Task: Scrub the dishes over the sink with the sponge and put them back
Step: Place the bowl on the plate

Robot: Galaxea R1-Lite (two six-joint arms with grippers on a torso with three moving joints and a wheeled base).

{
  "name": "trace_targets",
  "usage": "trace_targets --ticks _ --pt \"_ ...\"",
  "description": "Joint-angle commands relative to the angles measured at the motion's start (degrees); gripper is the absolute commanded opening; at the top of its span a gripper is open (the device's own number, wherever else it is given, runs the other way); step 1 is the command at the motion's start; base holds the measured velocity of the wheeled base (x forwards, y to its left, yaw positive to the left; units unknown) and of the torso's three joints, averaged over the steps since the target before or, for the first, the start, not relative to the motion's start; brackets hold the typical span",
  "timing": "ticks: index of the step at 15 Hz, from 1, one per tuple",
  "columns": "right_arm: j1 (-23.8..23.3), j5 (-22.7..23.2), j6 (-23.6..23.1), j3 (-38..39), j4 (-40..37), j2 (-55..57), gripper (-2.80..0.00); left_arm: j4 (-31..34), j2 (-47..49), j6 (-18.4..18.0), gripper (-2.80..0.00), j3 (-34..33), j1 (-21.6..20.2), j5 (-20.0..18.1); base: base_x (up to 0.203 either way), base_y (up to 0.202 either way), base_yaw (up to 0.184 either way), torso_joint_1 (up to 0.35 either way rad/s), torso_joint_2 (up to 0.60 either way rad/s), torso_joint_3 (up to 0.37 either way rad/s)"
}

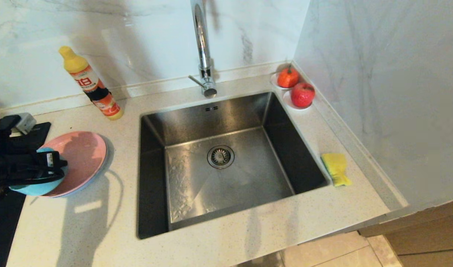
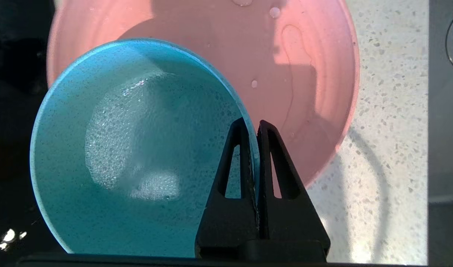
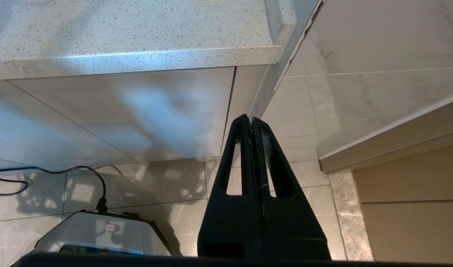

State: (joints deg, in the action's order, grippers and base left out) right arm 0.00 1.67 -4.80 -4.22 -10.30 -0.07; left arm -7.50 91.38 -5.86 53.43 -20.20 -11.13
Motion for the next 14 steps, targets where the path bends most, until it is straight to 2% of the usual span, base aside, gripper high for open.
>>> trace_targets --ticks 1,3,6,9,11,14 --pt "0.00 0.00 -0.04 0.00 -0.07 0.07 -2.80 -1.72 1.44 0.15 -2.80 -0.62 0.69 0.06 0.000 0.000 0.000 0.000 0.00 0.000" --pt "0.00 0.00 -0.04 0.00 -0.07 0.07 -2.80 -2.81 1.85 0.38 -2.80 -0.70 1.36 0.28 0.000 0.000 0.000 0.000 0.00 0.000" --pt "0.00 0.00 -0.04 0.00 -0.07 0.07 -2.80 -3.40 2.42 0.42 -2.80 -0.87 3.22 2.75 0.000 0.000 0.000 0.000 0.00 0.000" --pt "0.00 0.00 -0.04 0.00 -0.07 0.07 -2.80 -5.83 2.83 0.15 -2.80 -2.41 3.69 3.80 0.000 0.000 0.000 0.000 0.00 0.000" --pt "0.00 0.00 -0.04 0.00 -0.07 0.07 -2.80 -9.46 4.33 0.17 -2.80 -3.49 3.95 6.24 0.000 0.000 0.000 0.000 0.00 0.000" --pt "0.00 0.00 -0.04 0.00 -0.07 0.07 -2.80 -9.63 3.79 0.78 -2.80 -3.15 3.94 6.55 0.000 0.000 0.000 0.000 0.00 0.000"
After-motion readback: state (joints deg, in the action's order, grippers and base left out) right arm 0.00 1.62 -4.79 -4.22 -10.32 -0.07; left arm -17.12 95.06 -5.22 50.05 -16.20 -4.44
